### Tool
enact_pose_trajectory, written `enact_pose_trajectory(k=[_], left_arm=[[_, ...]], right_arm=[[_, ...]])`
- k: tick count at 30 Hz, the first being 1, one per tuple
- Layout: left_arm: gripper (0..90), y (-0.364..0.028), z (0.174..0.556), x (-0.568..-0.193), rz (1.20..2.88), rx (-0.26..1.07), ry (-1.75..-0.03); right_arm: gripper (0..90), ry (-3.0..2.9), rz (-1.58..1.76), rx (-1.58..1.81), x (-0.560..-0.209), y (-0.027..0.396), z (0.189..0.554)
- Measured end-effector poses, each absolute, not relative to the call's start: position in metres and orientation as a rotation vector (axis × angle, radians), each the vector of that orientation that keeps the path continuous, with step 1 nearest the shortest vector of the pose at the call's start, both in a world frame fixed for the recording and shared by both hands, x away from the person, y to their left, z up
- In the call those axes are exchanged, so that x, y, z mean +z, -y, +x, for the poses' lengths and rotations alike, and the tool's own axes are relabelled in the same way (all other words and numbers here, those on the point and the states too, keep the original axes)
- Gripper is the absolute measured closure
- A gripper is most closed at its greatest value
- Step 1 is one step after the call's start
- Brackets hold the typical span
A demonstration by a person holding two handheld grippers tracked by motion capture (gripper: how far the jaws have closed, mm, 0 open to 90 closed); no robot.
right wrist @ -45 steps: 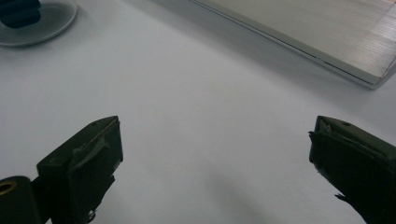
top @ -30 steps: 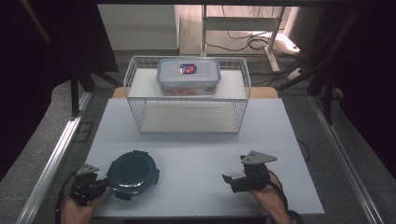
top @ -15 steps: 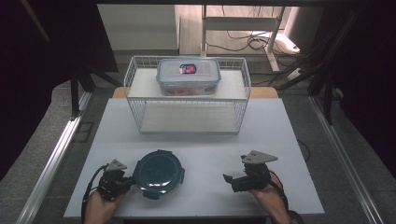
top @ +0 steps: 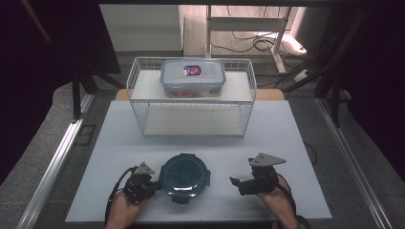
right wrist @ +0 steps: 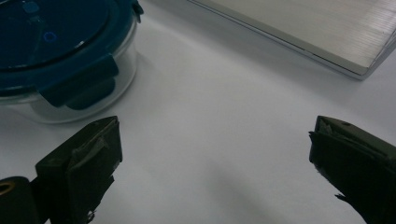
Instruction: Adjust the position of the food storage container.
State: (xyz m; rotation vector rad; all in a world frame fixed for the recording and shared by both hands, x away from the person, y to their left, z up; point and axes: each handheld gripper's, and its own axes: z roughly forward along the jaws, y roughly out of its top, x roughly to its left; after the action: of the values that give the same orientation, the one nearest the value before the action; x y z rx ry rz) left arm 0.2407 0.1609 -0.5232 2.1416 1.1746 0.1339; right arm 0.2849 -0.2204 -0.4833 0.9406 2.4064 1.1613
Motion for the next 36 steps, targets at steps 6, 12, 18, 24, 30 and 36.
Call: enact_pose_trajectory(k=[6, 12, 18, 24, 30, 36], left_arm=[[90.0, -0.143, 0.246, -0.523, 2.162, 0.117, -1.124], [90.0, -0.151, 0.244, -0.519, 2.185, 0.218, -1.116], [61.2, -0.176, 0.233, -0.510, 2.134, 0.319, -1.124], [24.6, -0.200, 0.226, -0.507, 2.069, 0.336, -1.075], [6.0, -0.210, 0.227, -0.510, 2.034, 0.329, -1.090], [4.2, -0.212, 0.227, -0.511, 2.044, 0.342, -1.093]], right_arm=[[2.6, -2.407, 0.942, 1.156, -0.483, 0.222, 0.285], [2.6, -2.395, 0.945, 1.159, -0.483, 0.224, 0.285], [2.7, -2.388, 0.949, 1.164, -0.482, 0.228, 0.285], [2.7, -2.387, 0.940, 1.160, -0.481, 0.228, 0.284], [2.7, -2.398, 0.924, 1.151, -0.483, 0.228, 0.284], [2.7, -2.409, 0.908, 1.134, -0.485, 0.226, 0.283]])
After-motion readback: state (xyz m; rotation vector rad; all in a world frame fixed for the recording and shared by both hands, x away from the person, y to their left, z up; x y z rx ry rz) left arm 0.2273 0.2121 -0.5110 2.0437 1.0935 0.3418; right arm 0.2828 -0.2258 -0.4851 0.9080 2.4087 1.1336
